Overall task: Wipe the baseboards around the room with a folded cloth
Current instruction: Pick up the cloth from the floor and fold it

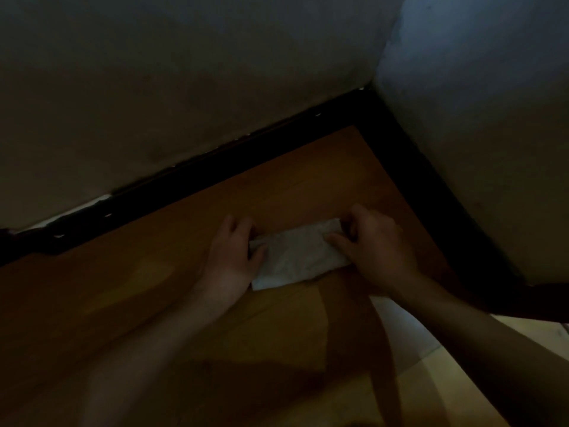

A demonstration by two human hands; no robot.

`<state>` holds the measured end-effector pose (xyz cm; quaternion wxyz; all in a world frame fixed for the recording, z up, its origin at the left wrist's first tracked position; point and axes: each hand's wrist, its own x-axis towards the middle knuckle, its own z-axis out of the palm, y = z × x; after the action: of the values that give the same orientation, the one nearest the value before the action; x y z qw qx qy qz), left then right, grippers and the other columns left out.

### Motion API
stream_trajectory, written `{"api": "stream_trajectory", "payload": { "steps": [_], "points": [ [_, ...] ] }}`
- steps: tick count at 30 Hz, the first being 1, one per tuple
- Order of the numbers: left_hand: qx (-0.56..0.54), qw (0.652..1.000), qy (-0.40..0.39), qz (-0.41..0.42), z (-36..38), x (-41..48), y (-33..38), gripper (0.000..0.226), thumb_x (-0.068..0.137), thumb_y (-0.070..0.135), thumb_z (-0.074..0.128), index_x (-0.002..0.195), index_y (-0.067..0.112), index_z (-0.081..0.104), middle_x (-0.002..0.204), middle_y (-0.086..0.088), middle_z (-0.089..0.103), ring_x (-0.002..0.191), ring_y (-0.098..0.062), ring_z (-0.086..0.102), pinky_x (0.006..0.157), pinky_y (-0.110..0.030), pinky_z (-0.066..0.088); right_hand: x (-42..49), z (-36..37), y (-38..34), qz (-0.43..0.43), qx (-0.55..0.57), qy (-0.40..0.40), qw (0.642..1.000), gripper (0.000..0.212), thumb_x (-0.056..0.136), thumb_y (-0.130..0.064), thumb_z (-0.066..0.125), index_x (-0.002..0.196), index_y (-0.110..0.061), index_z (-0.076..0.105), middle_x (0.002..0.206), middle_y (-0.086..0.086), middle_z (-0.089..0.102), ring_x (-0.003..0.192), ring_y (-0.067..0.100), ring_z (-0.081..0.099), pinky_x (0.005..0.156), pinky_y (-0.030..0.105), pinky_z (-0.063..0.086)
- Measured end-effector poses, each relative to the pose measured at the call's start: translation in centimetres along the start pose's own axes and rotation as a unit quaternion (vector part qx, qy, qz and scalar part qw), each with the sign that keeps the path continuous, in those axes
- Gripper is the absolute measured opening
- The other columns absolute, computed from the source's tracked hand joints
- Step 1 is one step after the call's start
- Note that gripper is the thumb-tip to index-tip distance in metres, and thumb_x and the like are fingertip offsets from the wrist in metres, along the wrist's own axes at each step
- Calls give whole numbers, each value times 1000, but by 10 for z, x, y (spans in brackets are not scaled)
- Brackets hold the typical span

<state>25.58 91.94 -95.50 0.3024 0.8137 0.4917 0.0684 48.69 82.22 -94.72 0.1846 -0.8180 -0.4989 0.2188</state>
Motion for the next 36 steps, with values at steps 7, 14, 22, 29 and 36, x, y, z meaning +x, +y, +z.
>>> {"api": "stream_trajectory", "payload": {
  "steps": [7,14,22,29,36],
  "points": [
    [86,960,-81,255,1,-18,-3,39,98,40,44,133,32,59,131,-6,54,111,-23,59,90,-33,51,6,4,-16,-127,-133,65,981,18,94,-37,60,90,-19,59,87,0,62,74,24,63,60,37,50],
    [221,923,-69,306,6,-50,-5,57,88,59,51,137,29,55,149,-6,43,128,-24,41,97,-43,48,-12,15,4,-285,-129,42,949,25,86,-12,69,111,-12,72,118,8,67,100,29,63,73,36,55],
    [181,922,-101,327,12,-36,-10,74,88,54,57,149,15,44,154,-3,46,142,-18,40,114,-39,34,-59,20,31,-339,-140,-54,929,66,89,-39,57,146,-9,45,152,11,44,143,26,37,112,37,35],
    [176,919,-79,345,16,-34,-10,69,84,55,61,140,15,53,142,-4,56,133,-21,49,97,-42,51,-61,20,33,-381,-159,-53,909,65,93,-47,61,145,-9,49,151,11,46,142,25,39,117,39,32],
    [154,909,-112,371,14,-19,-21,82,81,57,74,147,18,44,149,-4,46,137,-22,42,99,-48,51,-62,33,24,-350,-134,-17,927,64,88,-45,67,142,-14,52,146,8,51,139,25,43,112,39,37]
  ]
}}
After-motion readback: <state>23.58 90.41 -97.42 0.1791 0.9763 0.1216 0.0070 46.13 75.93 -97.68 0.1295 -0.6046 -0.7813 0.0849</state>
